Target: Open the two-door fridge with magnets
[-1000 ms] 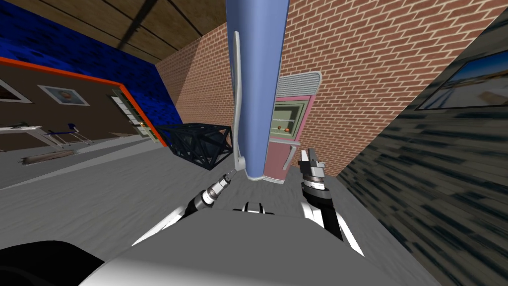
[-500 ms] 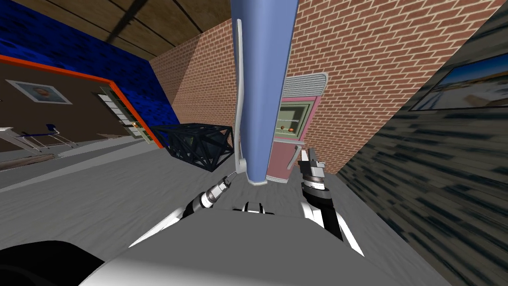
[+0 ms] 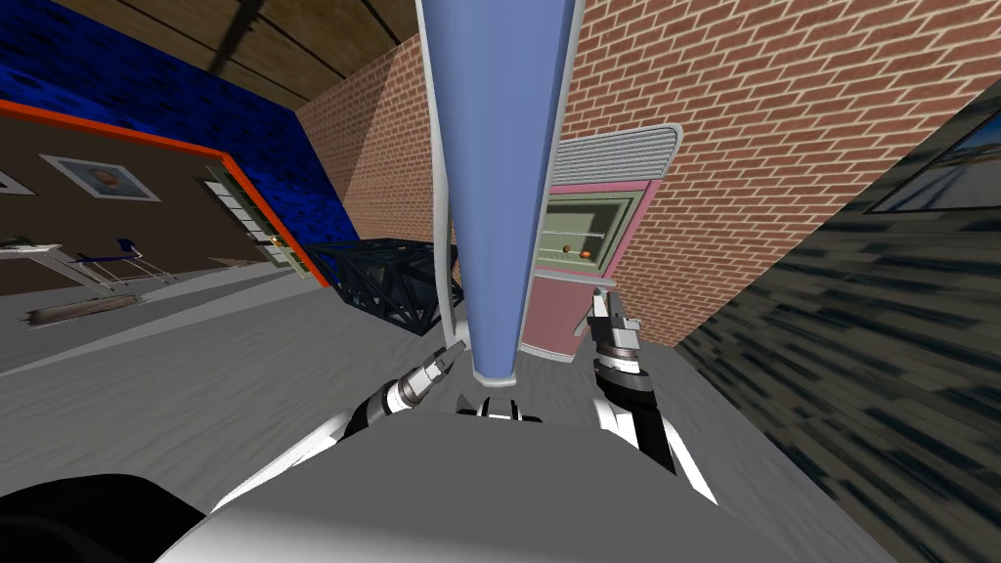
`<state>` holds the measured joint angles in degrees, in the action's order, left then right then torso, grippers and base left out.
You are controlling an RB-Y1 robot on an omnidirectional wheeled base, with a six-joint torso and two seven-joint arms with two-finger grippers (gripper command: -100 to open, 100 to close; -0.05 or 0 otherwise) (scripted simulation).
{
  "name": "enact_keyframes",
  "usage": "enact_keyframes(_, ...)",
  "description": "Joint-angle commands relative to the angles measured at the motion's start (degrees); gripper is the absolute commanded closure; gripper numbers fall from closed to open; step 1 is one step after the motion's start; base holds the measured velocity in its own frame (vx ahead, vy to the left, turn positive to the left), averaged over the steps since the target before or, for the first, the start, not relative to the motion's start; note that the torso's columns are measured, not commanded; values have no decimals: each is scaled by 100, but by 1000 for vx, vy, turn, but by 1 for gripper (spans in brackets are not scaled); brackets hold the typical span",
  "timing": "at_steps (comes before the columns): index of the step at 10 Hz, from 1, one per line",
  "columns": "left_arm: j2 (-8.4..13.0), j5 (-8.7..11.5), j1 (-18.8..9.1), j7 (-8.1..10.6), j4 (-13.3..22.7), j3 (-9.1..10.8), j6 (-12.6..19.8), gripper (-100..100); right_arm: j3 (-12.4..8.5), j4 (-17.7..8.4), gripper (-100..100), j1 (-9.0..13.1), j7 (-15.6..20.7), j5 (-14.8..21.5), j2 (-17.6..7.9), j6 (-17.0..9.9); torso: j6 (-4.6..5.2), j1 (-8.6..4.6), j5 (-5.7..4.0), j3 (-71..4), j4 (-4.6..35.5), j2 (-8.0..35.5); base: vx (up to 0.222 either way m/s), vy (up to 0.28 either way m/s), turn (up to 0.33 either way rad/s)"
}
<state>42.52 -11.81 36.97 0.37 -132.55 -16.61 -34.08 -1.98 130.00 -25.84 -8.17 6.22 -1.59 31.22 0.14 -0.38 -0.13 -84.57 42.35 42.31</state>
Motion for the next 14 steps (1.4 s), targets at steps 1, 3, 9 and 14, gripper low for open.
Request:
enact_keyframes(1, 160, 32, 149, 65, -368, 72, 110, -100, 0, 0, 0, 0, 0, 0, 0, 0, -9, 34, 7, -3, 7, 2, 38, -11, 61)
enact_keyframes(3, 288, 53, 279, 113, -645, 125, 210, -100, -1, 0, 0, 0, 0, 0, -1, 0, -11, 45, 1, -14, 34, 10, 36, 5, 73)
enact_keyframes(9, 449, 79, 504, 191, -656, 165, 365, 0, 0, 0, 0, 1, 0, 0, -1, 0, -5, -2, -15, -9, 37, 20, 8, 3, 16)
enact_keyframes(14, 454, 77, 516, 194, -623, 160, 393, 0, -1, -1, 0, 1, 0, 0, -1, 0, -15, 41, 13, 4, -2, 5, 0, 0, 0)
